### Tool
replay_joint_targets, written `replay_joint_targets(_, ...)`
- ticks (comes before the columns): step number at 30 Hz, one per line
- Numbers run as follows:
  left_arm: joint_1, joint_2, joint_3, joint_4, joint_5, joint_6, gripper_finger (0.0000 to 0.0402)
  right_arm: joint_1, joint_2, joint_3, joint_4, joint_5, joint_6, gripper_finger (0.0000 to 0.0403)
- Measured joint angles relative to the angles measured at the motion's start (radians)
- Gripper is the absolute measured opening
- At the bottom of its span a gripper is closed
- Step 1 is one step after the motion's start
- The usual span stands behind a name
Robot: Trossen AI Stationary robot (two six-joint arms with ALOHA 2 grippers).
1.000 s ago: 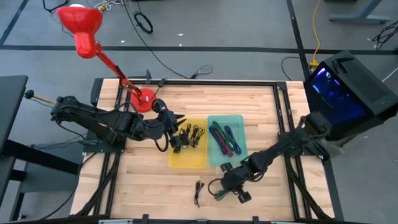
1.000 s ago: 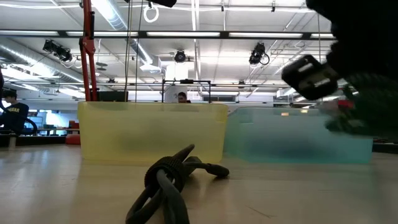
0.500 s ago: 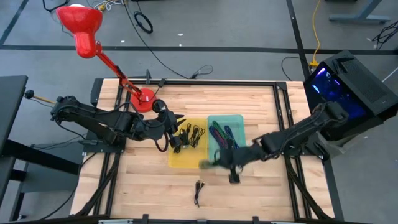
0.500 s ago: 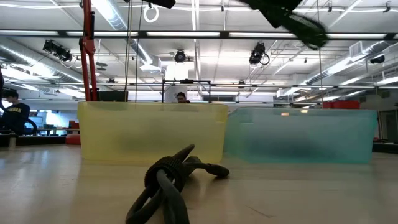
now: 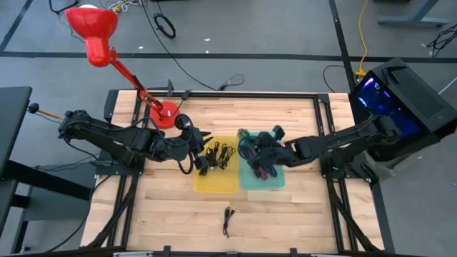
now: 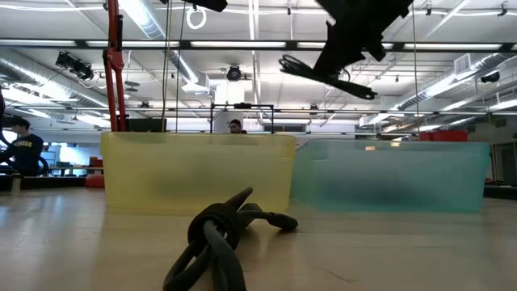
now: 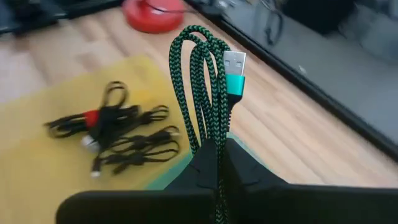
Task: Pick & Place USB Port
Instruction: Put the green charger cable into the green bin
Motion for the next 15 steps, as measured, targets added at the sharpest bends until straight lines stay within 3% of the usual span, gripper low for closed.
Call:
replay_joint_targets(5,0.0,0.0,0.0,-0.002,0.002,-0.007,0.0073,-0.036,0.028,-0.016,-0.03,0.037,0.151,0.0)
replay_joint_targets(15,0.0,0.0,0.0,-0.006,0.01,-0.014,0.0073,-0.05,0.036,-0.191,-0.004,-0.031,0.383,0.0)
